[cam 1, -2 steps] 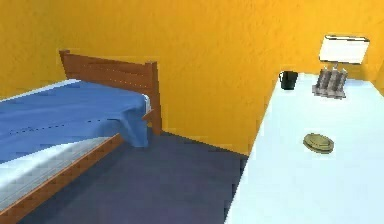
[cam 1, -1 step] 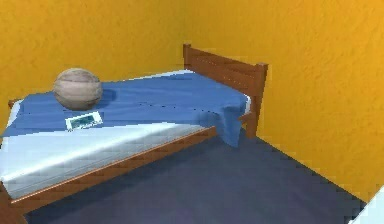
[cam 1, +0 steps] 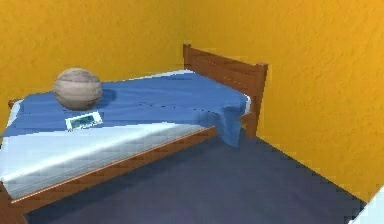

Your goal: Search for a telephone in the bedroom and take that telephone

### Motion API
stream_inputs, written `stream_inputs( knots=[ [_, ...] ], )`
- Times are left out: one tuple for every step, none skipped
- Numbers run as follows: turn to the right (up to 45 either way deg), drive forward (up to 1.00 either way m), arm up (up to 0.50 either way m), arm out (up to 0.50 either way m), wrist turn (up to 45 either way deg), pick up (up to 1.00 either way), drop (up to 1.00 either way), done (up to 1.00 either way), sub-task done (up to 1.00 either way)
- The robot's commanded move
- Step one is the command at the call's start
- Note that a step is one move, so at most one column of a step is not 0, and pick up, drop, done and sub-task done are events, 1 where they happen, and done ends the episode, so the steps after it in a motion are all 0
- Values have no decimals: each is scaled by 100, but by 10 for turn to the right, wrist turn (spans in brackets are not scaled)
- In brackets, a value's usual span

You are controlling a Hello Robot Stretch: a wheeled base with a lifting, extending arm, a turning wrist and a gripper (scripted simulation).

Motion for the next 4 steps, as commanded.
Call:
stream_inputs(
  knots=[
    [0,0,38,0,0,0,0,0,0],
    [0,0,0,30,0,0,0,0,0],
    [0,0,0,0,450,0,0,0,0],
    [0,0,0,0,450,0,0,0,0]
  ],
)
